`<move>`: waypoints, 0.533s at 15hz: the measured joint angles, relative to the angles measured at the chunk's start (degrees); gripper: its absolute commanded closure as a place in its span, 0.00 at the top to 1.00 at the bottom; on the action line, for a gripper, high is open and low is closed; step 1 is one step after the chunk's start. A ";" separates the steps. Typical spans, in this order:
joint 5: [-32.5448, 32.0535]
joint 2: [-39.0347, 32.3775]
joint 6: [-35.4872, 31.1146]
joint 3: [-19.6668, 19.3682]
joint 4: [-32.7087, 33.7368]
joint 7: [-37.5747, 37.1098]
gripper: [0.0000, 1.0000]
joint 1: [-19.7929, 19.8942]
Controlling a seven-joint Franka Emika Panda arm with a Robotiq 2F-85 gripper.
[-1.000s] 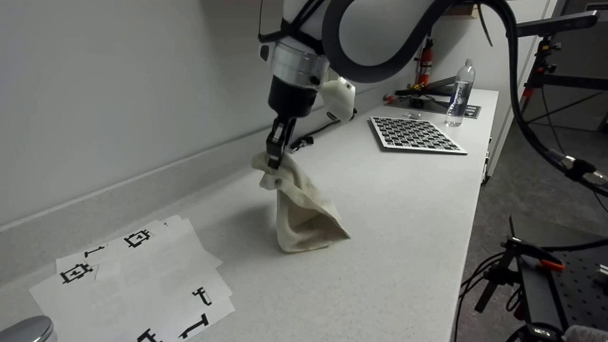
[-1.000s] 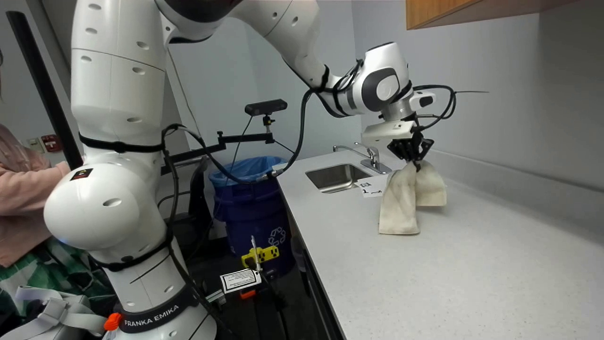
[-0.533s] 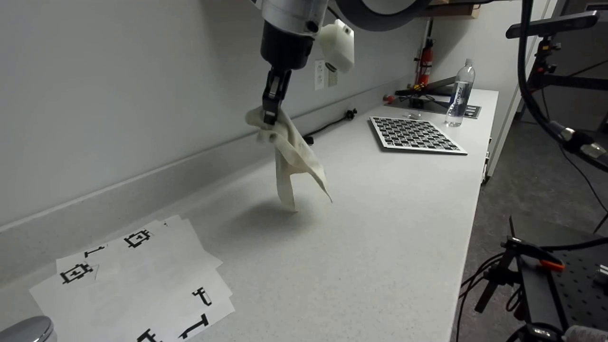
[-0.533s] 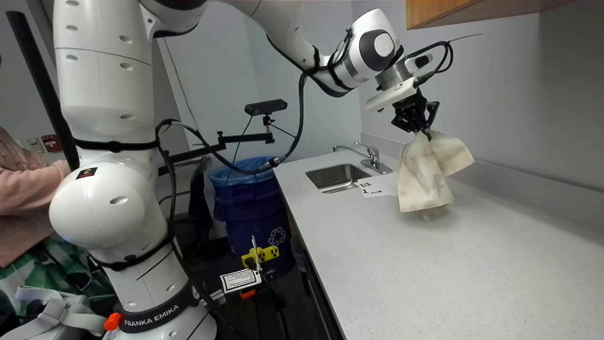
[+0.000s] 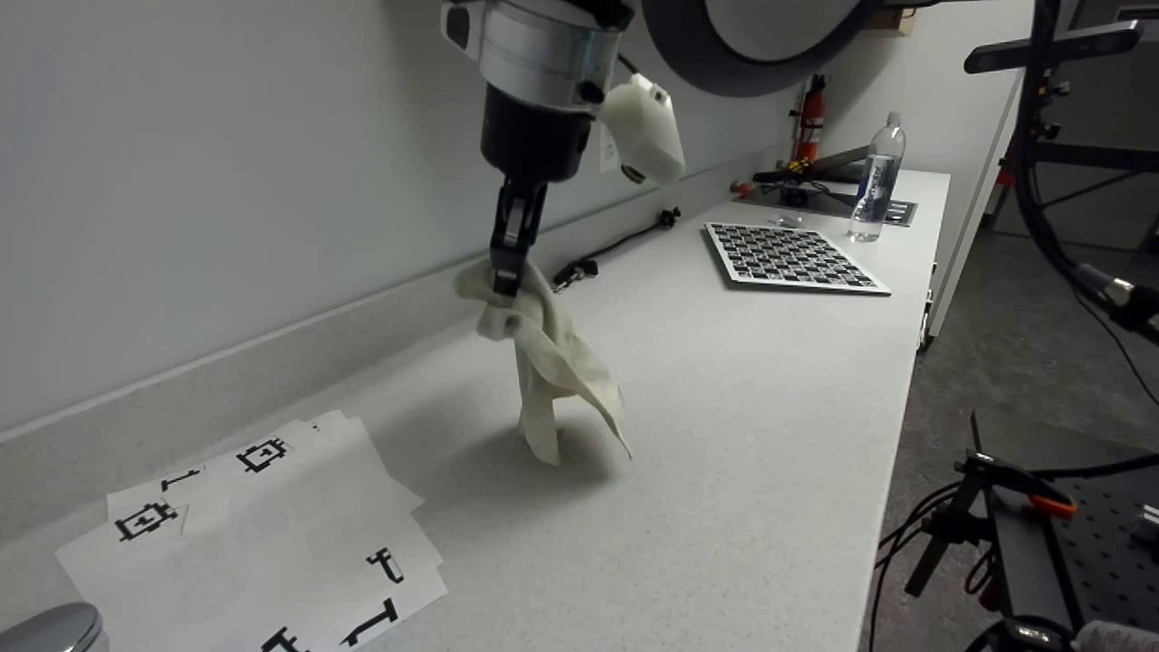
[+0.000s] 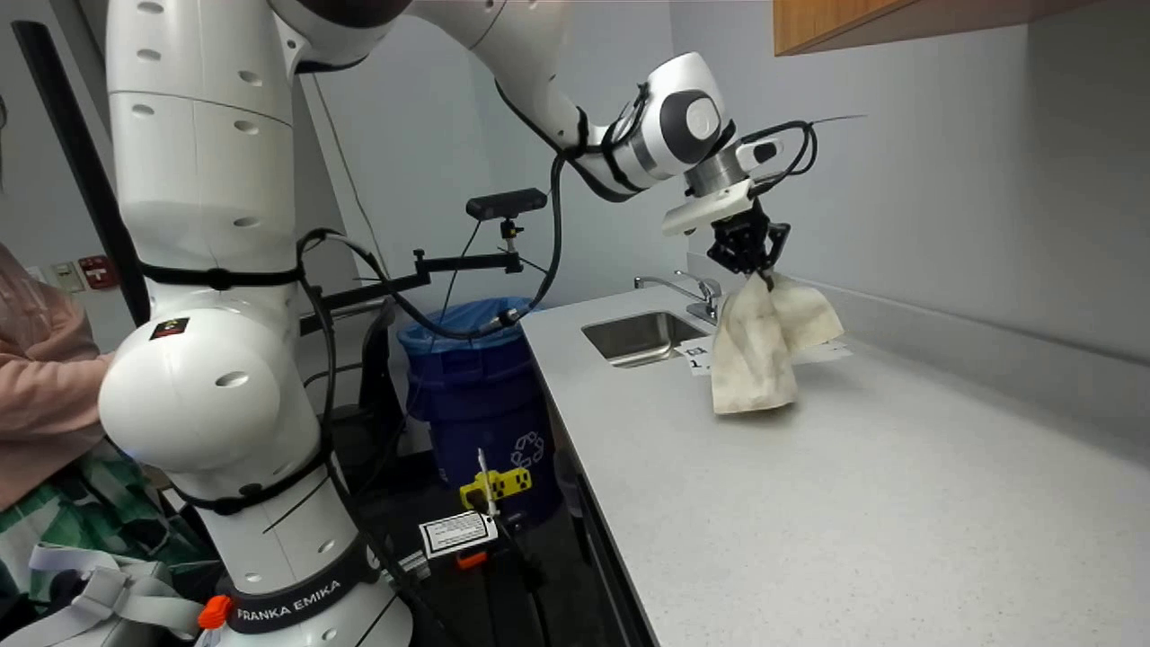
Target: Use the towel to wipe the counter
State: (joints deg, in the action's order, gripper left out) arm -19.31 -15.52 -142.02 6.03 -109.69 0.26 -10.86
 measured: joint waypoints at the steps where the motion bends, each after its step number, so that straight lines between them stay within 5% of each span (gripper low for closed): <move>1: 1.88 -0.37 -0.73 0.69 -1.15 0.28 0.01 0.02; 2: 4.09 -0.72 -1.58 1.34 -2.46 0.92 0.01 0.05; 3: 6.27 -1.05 -2.47 1.97 -3.74 1.72 0.30 0.12; 8: 16.93 -2.42 -4.86 4.74 -8.03 5.36 0.61 0.90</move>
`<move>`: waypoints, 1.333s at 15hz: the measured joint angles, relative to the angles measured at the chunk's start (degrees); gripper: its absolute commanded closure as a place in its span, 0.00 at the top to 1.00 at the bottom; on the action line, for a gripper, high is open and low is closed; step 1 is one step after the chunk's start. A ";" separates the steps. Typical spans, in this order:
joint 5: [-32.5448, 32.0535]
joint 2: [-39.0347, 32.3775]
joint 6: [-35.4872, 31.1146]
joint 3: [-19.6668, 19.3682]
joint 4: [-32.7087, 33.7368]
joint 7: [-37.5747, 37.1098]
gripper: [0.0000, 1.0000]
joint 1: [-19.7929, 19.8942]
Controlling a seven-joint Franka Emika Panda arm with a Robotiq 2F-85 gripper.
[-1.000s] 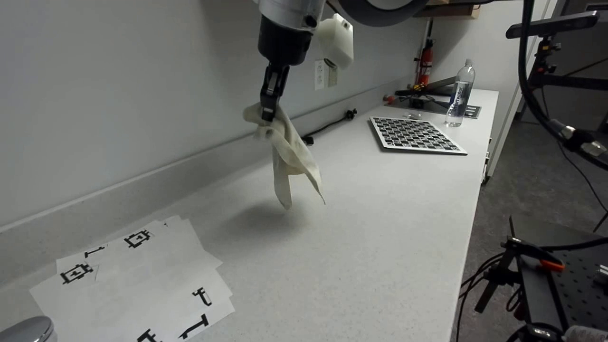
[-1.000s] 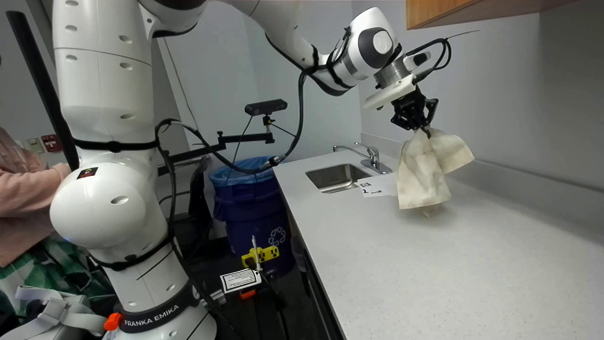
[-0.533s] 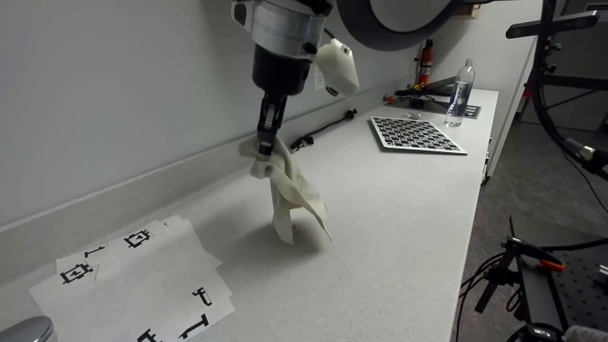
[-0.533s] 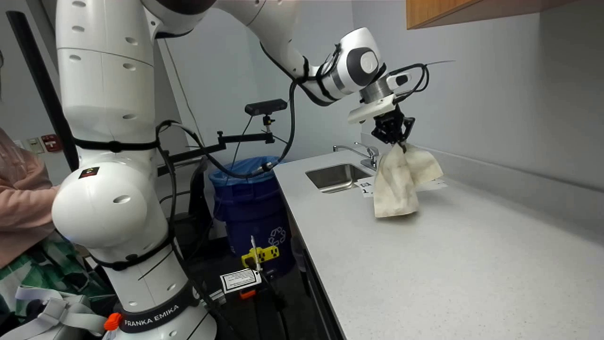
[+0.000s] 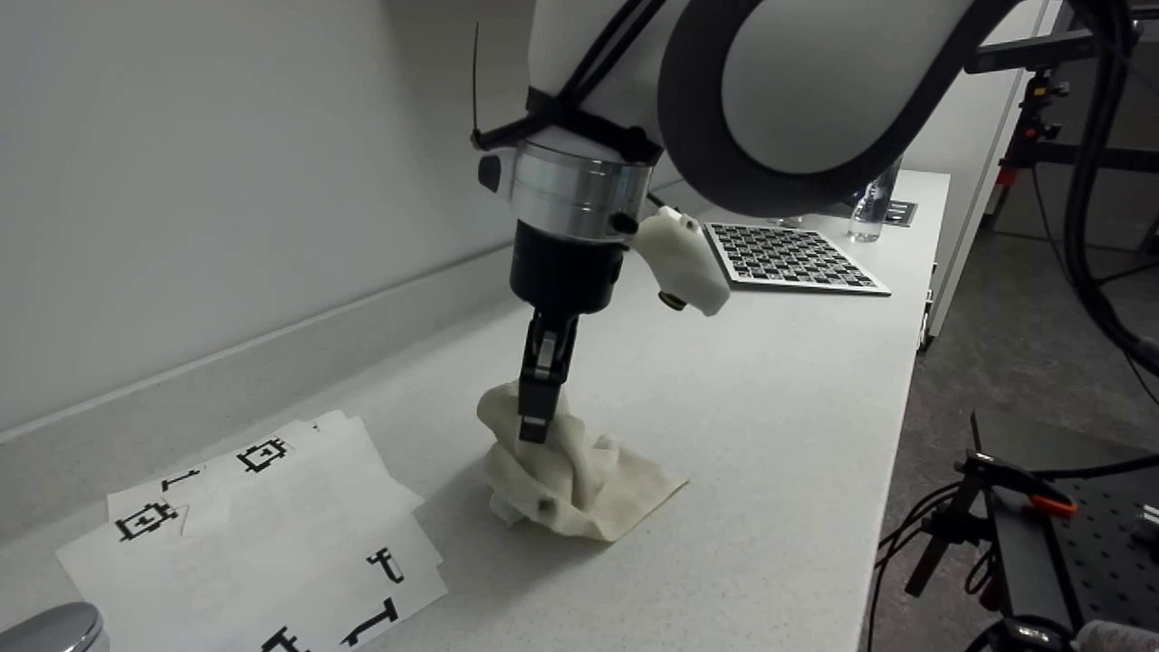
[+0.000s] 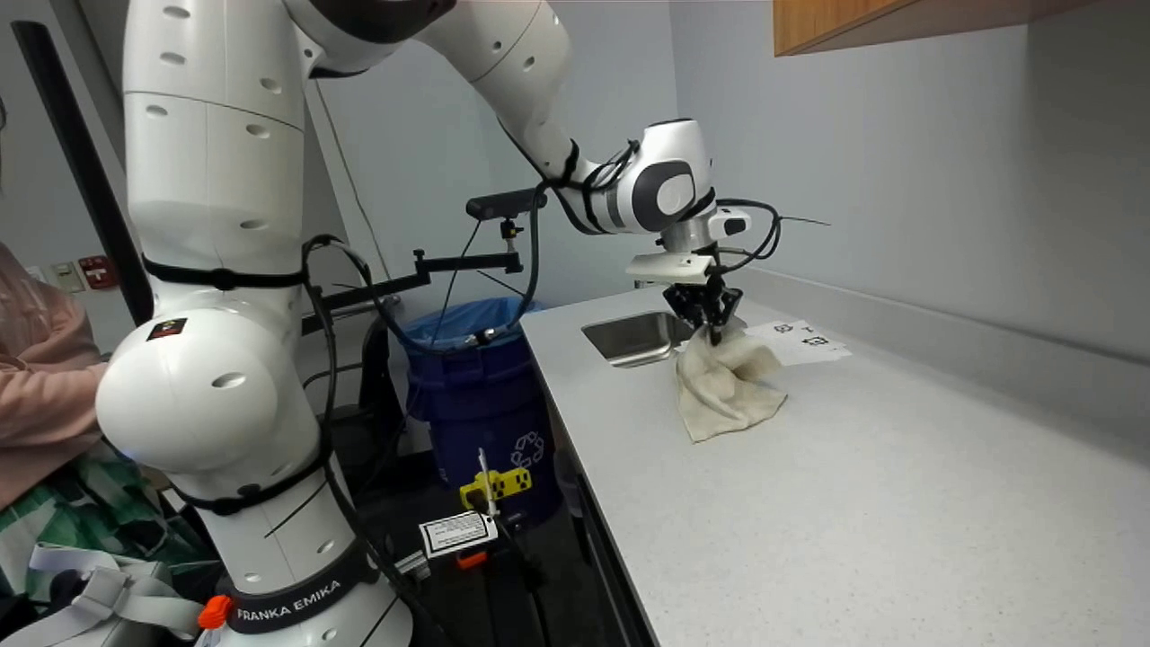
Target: Use the towel to wipe the counter
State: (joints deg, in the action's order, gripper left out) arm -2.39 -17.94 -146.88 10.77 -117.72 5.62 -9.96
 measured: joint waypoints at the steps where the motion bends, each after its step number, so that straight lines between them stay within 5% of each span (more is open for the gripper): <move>1: 1.64 -0.10 0.00 0.39 -0.19 0.52 0.69 0.16; 6: 7.30 0.19 -0.07 1.59 -0.70 1.84 1.00 0.73; 11: 8.26 1.68 0.00 1.59 -2.02 1.73 1.00 0.73; 20: 7.59 2.40 -0.06 -3.88 -3.95 -9.99 1.00 0.78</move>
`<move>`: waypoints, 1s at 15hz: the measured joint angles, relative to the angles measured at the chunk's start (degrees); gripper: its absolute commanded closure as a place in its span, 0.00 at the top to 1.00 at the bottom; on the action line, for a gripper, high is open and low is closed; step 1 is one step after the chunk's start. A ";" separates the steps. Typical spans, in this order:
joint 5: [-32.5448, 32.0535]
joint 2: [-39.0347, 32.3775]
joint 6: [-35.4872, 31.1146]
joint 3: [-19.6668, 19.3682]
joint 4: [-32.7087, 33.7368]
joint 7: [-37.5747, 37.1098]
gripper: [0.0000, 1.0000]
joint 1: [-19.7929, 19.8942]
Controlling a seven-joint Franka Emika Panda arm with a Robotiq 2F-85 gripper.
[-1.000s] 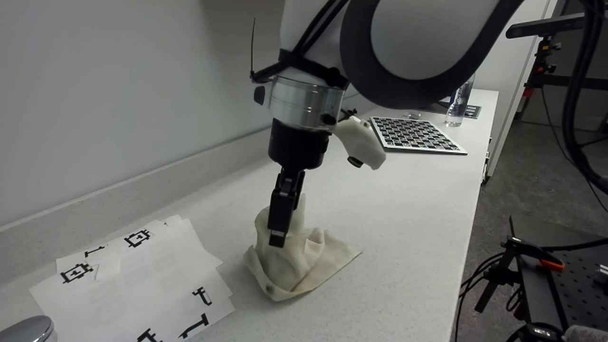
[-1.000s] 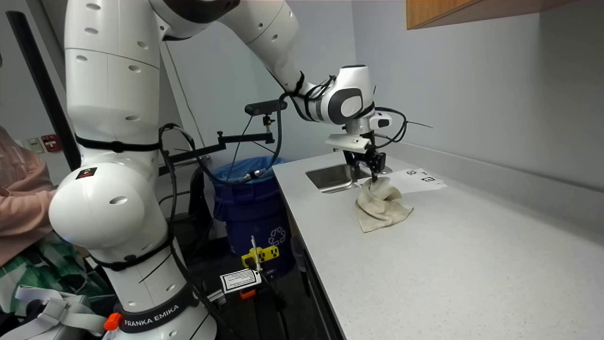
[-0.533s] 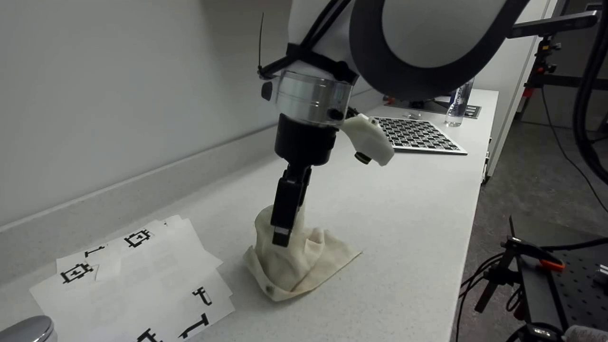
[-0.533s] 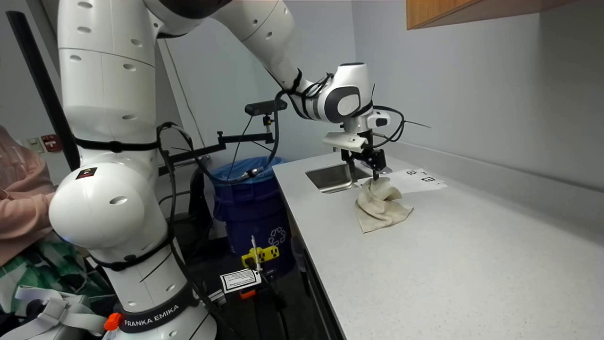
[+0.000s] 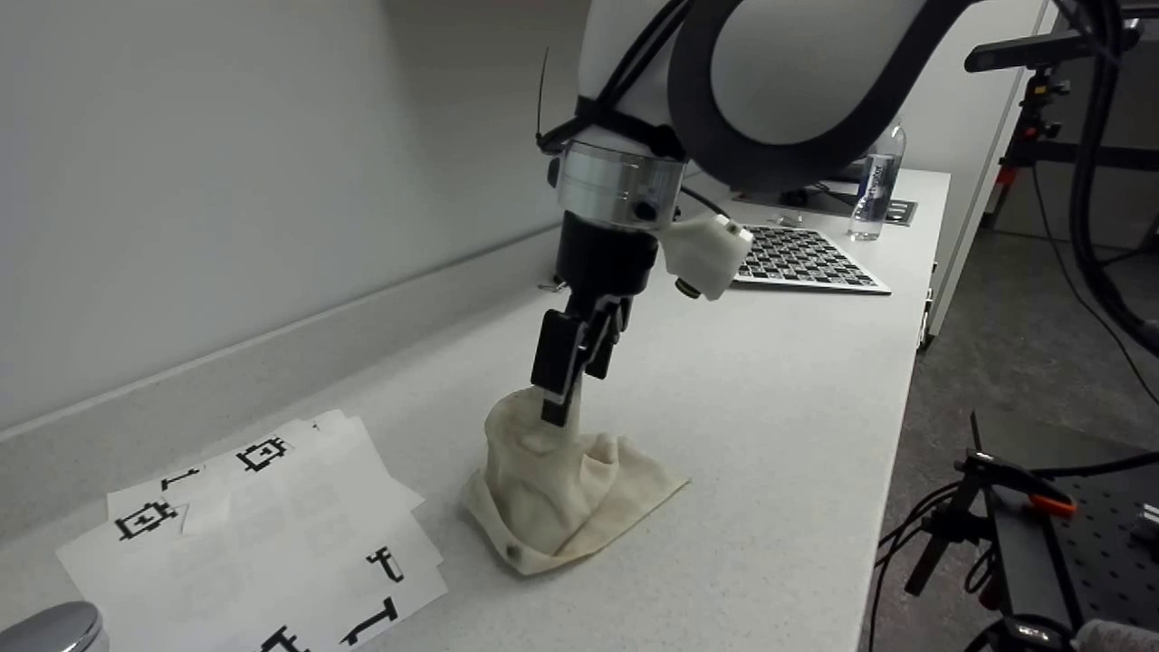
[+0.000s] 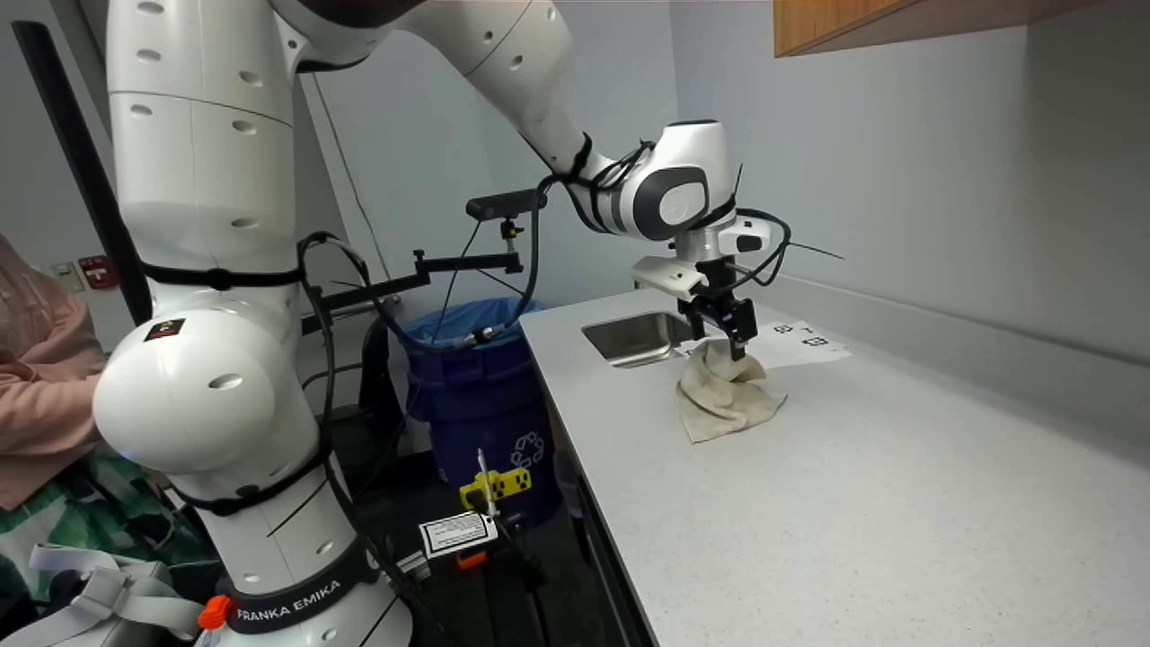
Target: Use the towel to wipe the counter
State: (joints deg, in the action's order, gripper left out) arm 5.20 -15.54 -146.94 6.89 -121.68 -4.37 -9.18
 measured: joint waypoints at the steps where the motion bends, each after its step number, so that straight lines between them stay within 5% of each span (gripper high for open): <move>1: -0.12 -0.01 0.00 -0.73 -0.01 -1.44 1.00 0.01; 9: 0.90 -0.64 -1.63 -3.60 -0.02 -13.35 1.00 0.12; 15: 7.53 -2.83 -6.28 -3.68 0.51 -18.77 0.96 0.76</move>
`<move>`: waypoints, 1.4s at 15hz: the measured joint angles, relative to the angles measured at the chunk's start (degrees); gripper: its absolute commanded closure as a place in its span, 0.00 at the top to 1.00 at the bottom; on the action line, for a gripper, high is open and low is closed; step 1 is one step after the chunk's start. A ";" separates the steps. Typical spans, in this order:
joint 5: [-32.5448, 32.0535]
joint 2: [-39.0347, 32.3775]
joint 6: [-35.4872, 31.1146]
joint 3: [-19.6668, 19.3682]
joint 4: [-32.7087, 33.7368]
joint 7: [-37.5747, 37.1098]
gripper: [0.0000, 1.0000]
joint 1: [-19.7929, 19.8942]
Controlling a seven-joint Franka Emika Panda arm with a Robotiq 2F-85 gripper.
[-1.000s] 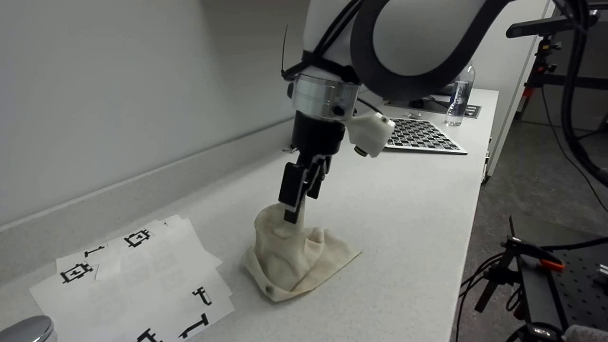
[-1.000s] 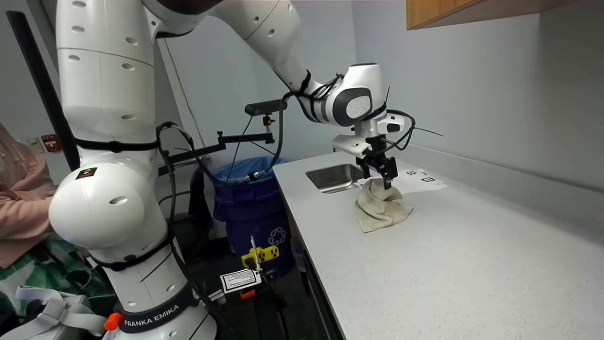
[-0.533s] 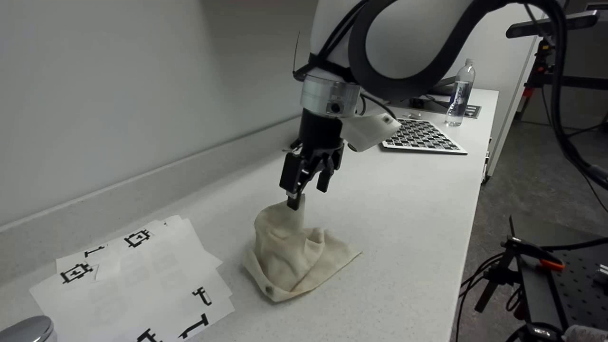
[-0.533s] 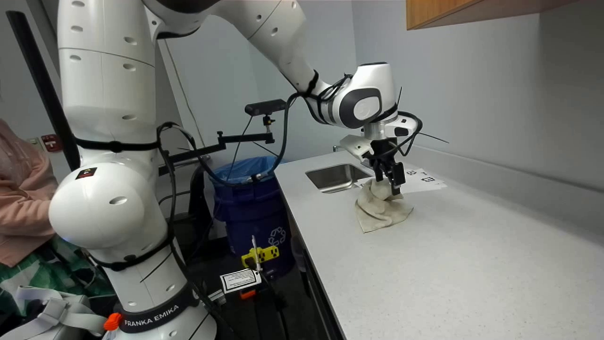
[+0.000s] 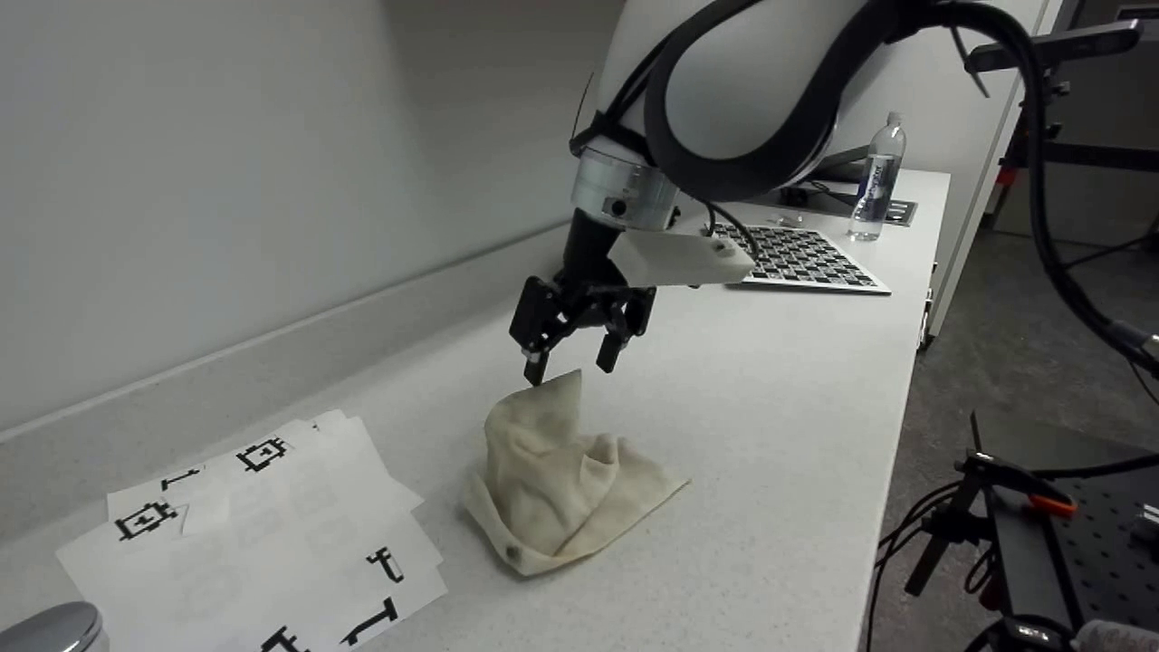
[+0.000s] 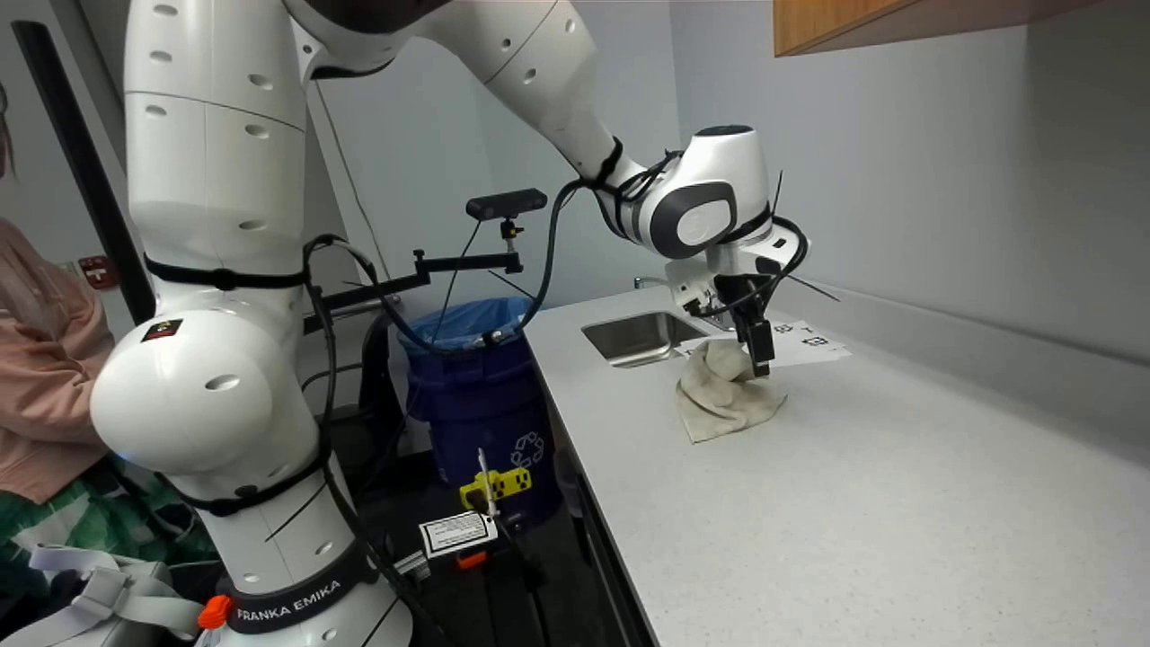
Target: Use the towel to wipe the counter
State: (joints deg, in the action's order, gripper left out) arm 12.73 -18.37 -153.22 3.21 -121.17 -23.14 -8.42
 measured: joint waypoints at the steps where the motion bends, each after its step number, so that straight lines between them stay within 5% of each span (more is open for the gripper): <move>1: 1.27 -0.60 -0.61 0.03 0.21 -0.31 0.93 0.05; 5: 4.79 -3.01 -1.54 0.12 1.71 -1.15 0.53 0.11; 12: 4.61 -4.94 -1.54 -0.26 3.53 -3.08 0.01 0.07; 21: -5.62 -0.73 0.25 -2.33 3.21 -6.44 0.00 -4.86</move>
State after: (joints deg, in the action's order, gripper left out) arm 7.11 -19.10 -152.97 0.88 -117.96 -29.59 -13.27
